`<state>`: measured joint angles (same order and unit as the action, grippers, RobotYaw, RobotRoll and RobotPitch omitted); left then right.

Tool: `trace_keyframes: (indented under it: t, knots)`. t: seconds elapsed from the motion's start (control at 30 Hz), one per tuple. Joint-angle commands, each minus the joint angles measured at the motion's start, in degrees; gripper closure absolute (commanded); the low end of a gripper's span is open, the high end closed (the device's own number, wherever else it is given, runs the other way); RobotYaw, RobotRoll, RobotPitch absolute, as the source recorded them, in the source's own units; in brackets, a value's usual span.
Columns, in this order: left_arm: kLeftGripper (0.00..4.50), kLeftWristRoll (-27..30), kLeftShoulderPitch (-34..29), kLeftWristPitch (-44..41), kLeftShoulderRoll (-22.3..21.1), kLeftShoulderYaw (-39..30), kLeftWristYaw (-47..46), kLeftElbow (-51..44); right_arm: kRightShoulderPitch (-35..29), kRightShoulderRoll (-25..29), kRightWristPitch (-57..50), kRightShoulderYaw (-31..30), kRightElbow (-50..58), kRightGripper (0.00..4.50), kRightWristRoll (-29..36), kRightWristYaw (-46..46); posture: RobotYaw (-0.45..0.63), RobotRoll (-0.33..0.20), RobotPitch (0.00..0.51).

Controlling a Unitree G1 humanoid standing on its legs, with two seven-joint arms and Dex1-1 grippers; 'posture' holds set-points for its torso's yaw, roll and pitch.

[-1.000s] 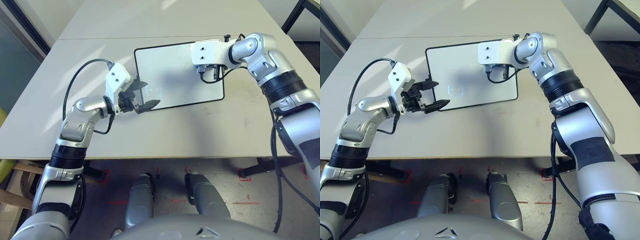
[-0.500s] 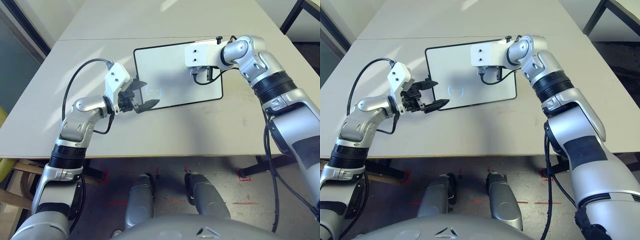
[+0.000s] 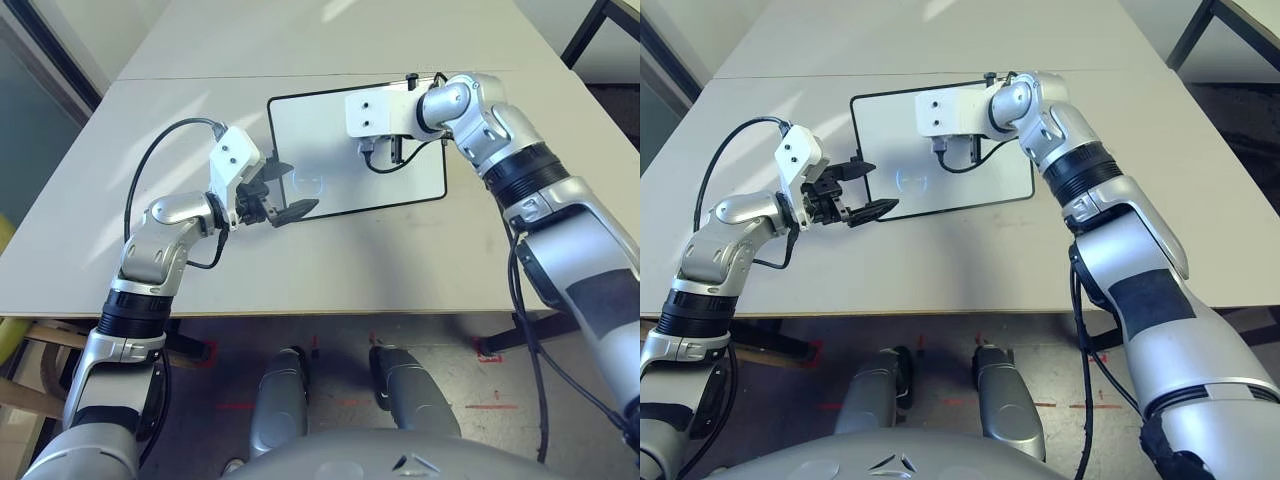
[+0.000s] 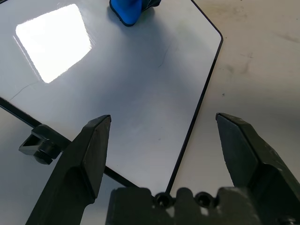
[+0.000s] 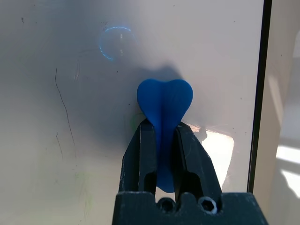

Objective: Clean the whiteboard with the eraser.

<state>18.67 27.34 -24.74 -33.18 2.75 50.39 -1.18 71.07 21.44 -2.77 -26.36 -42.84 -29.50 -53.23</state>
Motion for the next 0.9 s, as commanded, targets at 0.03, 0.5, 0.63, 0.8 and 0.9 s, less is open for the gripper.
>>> trace_keyframes:
  t: [0.03, 0.5, 0.63, 0.8, 0.9]
  knots:
    - [0.0, -0.43, -0.68, 0.4, -0.55, -0.43, 0.07, 0.03, -0.2, 1.16, 0.38, -0.89, -0.62, 4.25, -0.9, 0.02, -0.09, 0.0, 0.142]
    - [0.0, -0.45, -0.1, 0.95, -0.64, -0.22, 0.69, 1.01, -2.58, 6.51, -0.09, -0.76, -0.24, 4.25, -1.44, -1.38, -0.1, 0.0, 0.143]
    - [0.0, -0.52, -0.04, 1.12, -0.73, -0.16, 0.84, 1.28, -3.05, 7.79, 0.13, -0.85, -1.59, 4.25, -1.68, -1.35, -0.1, 0.0, 0.143]
    - [0.0, -0.55, 0.16, 1.4, -0.68, 0.0, 0.87, 1.73, -2.92, 7.48, 0.19, -0.99, -2.13, 4.25, -1.59, -1.55, -0.1, 0.0, 0.143]
    - [0.0, -0.55, 0.15, 1.5, -0.64, 0.06, 0.82, 1.79, -2.53, 6.43, -0.02, -1.01, -2.19, 4.25, -1.34, -1.86, -0.1, 0.0, 0.143]
